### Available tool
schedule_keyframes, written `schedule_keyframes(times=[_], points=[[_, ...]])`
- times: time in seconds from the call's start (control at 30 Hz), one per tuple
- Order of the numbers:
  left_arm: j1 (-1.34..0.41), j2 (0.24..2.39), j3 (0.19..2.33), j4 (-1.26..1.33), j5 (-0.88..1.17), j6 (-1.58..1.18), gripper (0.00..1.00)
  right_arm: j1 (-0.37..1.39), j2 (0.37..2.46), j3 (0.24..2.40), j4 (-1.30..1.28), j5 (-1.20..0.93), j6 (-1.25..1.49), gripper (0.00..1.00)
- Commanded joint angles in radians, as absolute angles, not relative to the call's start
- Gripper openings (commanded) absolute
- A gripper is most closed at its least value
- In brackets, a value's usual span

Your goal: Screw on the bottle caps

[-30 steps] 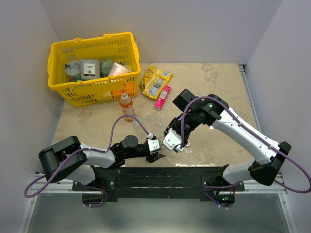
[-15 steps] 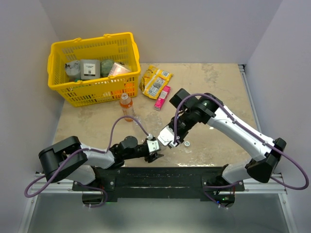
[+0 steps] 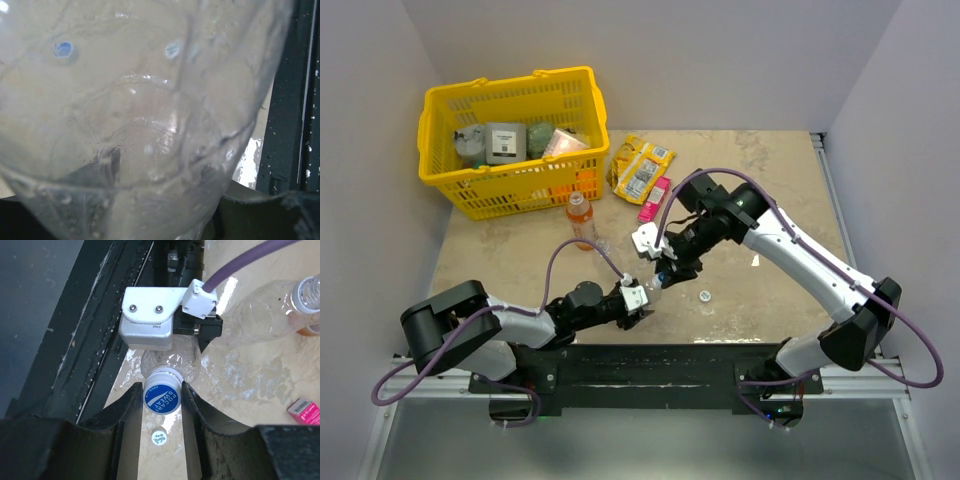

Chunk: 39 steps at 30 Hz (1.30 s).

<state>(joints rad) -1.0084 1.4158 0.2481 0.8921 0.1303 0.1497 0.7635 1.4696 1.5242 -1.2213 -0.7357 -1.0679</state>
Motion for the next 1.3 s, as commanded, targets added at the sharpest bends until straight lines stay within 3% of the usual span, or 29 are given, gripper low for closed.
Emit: schedule_keyframes(times=[0.0,0.47,0.87,1.0,1.1,1.13,1.27], points=[[-1.002,1.404,0.299,1.016,0.022,0.114,0.00,0.772,1.492,1.485,-1.183,-0.796,-0.819,0.19],[-1.002,1.407,0.394,0.939,-0.014,-0.063,0.00,0.761,1.482,1.388,-0.928,-0.649,-0.301,0.15],[-1.006,1.442,0.434,0.924,-0.070,-0.052,0.00,0.692,1.546,1.404,-0.870,-0.748,-0.010,0.16],[-1.005,1.451,0.431,0.868,-0.100,-0.095,0.00,0.690,1.568,1.468,-0.893,-0.721,0.041,0.26],[-1.003,1.453,0.411,0.839,-0.091,-0.124,0.00,0.684,1.588,1.581,-0.925,-0.643,0.048,0.44],[-1.002,1.454,0.408,0.828,-0.077,-0.139,0.00,0.677,1.606,1.668,-0.939,-0.628,0.046,0.53],[-0.997,1.451,0.381,0.790,-0.009,-0.164,0.00,0.650,1.673,1.983,-1.031,-0.549,0.011,0.71]])
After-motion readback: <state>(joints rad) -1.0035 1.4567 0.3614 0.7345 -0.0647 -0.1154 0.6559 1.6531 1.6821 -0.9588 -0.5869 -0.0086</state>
